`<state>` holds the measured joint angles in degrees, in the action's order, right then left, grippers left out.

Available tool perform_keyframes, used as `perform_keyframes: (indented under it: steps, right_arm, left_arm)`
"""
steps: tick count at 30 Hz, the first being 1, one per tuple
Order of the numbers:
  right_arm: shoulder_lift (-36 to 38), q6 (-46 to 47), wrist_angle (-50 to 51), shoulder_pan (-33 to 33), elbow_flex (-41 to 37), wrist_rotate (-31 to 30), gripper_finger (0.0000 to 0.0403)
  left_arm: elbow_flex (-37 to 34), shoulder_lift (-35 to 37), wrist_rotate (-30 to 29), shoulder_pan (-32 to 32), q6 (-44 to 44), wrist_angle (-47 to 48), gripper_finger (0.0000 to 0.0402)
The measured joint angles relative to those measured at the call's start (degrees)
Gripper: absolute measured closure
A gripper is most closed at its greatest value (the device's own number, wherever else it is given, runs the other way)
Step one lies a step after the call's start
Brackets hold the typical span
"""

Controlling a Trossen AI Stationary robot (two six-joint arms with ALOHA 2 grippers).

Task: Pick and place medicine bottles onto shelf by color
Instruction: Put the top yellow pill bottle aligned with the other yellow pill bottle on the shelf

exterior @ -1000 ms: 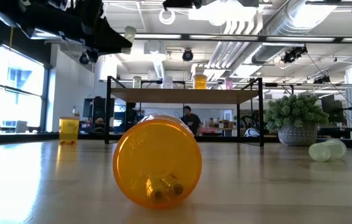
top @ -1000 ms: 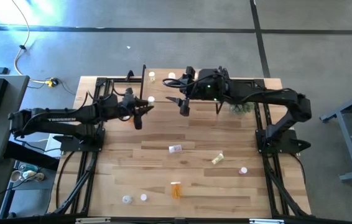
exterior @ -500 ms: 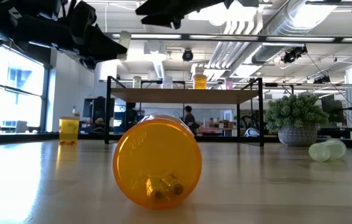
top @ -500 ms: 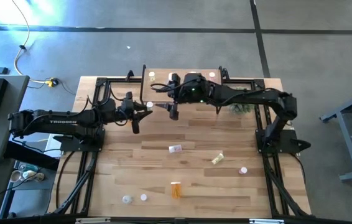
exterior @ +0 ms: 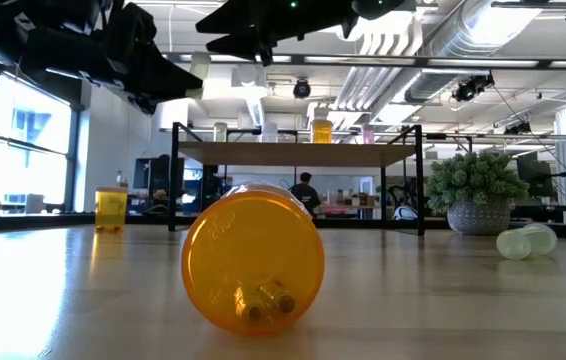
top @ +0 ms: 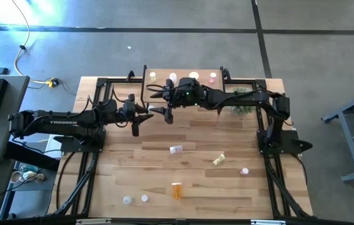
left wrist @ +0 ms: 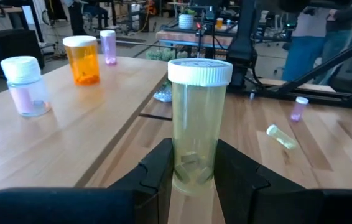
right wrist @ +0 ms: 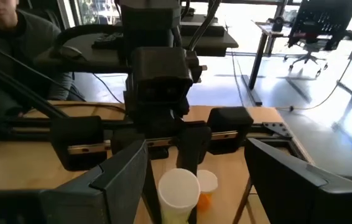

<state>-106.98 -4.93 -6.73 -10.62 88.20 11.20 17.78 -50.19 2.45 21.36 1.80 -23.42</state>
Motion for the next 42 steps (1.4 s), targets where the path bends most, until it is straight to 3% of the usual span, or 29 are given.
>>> perform_keyframes:
  steps: [18,42]
  right_arm:
    - [-3.13,5.16,0.45,1.13,0.02,1.38,0.0153]
    - [-3.17,5.15,0.05,1.3,0.02,1.27,0.0267]
  left_arm:
    - [0.04,-0.02,2.5,-0.04,-2.03,-0.99,0.0314]
    - [0.04,-0.02,2.5,-0.02,-2.01,-1.97,0.0314]
